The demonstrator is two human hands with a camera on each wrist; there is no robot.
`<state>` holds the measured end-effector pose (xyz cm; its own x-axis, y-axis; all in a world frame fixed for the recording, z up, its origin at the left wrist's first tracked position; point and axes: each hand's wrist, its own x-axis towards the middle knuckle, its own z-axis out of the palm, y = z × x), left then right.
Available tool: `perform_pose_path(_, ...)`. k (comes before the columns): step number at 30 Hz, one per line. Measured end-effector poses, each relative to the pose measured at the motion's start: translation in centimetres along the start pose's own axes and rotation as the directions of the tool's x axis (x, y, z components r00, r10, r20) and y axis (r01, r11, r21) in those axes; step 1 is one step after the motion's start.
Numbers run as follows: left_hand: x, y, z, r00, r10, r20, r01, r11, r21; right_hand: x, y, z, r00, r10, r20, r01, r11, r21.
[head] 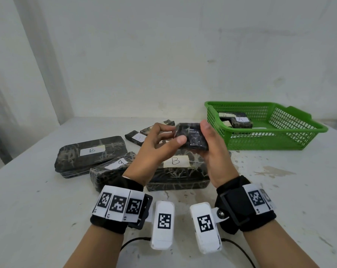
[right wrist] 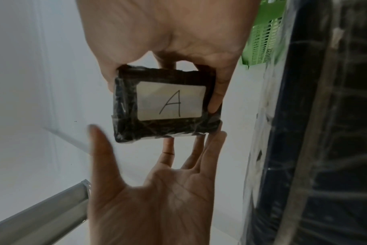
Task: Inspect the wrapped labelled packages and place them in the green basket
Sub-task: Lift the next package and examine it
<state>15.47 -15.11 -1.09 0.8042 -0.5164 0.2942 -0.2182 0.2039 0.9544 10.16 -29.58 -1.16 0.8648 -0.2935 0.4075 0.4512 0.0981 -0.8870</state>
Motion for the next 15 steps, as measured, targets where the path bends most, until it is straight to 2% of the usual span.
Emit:
perform_pose_path(4,0.10,-0.08,-0.16,1.000,0.010,-0.009,-0.010,1.000,0.014,-0.11,-0.01,-0.13,0.999,0.037,-0.001,-0.037,0.999,-0.002)
perform_pose_path(9,0.22,-0.02,-0.27,0.999,0.016,-0.031,-0.015,1.000,0.021,-0.17,0.50,-0.25,0.996,0.068,0.055,-0.066,0.997,-0.030)
perform_pose_path(15,0.08,0.09,-0.41,1.000,0.024,-0.017,-0.023,0.999,0.036,-0.03,0.61,-0.26,0.998,0.055,0.018,-0.054,0.998,-0.037)
